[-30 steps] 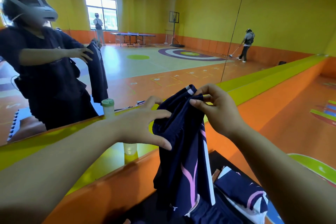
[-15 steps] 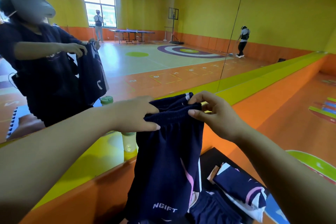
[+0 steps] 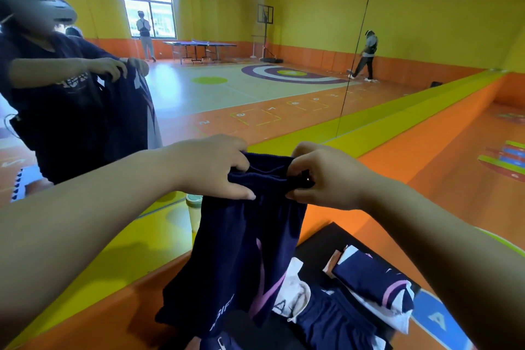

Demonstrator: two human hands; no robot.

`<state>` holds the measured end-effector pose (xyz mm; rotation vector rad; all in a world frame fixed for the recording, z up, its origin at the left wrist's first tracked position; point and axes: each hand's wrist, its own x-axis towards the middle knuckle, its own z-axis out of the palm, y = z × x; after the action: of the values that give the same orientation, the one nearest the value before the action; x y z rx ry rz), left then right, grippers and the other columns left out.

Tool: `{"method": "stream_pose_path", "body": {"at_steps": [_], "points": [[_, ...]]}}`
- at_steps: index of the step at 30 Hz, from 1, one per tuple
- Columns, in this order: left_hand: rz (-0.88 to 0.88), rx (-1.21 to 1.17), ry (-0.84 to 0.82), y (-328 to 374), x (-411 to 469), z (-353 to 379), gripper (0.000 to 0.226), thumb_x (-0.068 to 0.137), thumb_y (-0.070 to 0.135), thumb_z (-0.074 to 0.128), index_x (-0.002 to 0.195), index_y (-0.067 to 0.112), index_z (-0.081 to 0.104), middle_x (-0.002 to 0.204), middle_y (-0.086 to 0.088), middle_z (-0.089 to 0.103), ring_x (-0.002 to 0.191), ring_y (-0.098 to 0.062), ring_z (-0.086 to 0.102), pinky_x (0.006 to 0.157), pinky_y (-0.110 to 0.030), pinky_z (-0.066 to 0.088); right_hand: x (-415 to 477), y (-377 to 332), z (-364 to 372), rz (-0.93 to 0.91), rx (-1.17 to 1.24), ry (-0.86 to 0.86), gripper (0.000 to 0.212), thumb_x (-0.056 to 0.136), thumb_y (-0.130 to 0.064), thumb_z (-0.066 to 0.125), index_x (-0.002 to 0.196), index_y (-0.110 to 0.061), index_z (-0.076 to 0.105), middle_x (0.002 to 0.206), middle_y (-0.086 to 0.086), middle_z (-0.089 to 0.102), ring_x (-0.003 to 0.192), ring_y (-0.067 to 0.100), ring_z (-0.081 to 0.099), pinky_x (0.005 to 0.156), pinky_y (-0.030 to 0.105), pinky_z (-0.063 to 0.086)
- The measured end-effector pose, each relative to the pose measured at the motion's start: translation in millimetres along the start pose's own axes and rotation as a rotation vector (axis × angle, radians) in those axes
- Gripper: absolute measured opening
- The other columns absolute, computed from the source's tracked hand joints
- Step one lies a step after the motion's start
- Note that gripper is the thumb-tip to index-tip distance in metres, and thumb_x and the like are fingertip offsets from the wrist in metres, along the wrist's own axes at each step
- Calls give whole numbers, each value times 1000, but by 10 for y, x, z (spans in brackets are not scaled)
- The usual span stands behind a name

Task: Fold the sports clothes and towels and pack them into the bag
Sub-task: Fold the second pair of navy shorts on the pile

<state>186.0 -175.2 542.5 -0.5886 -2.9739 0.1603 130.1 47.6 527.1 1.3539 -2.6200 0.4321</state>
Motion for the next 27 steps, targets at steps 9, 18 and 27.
{"method": "stream_pose_path", "body": {"at_steps": [9, 18, 27], "points": [[69, 199, -246, 62, 5, 5, 50, 74, 75, 50, 98, 32, 58, 111, 14, 42, 79, -4, 40, 66, -24, 32, -22, 83, -18, -33, -274, -69, 21, 88, -36, 58, 100, -20, 65, 120, -10, 52, 93, 20, 56, 69, 34, 47], [-53, -384, 323, -48, -74, 174, 73, 41, 90, 52, 59, 19, 54, 62, 4, 55, 68, -9, 52, 57, -13, 37, -205, 229, -48, 26, -62, -15, 16, 87, -30, 64, 100, -20, 64, 107, -5, 61, 91, 19, 55, 78, 38, 47], [-105, -914, 270, 254, 165, 402, 40, 45, 52, 80, 65, 26, 56, 63, 17, 57, 59, 1, 51, 60, -17, 41, -645, 444, -41, 222, 251, 88, 11, 86, -29, 66, 92, -29, 57, 80, -12, 58, 70, 5, 52, 64, 28, 41]]}}
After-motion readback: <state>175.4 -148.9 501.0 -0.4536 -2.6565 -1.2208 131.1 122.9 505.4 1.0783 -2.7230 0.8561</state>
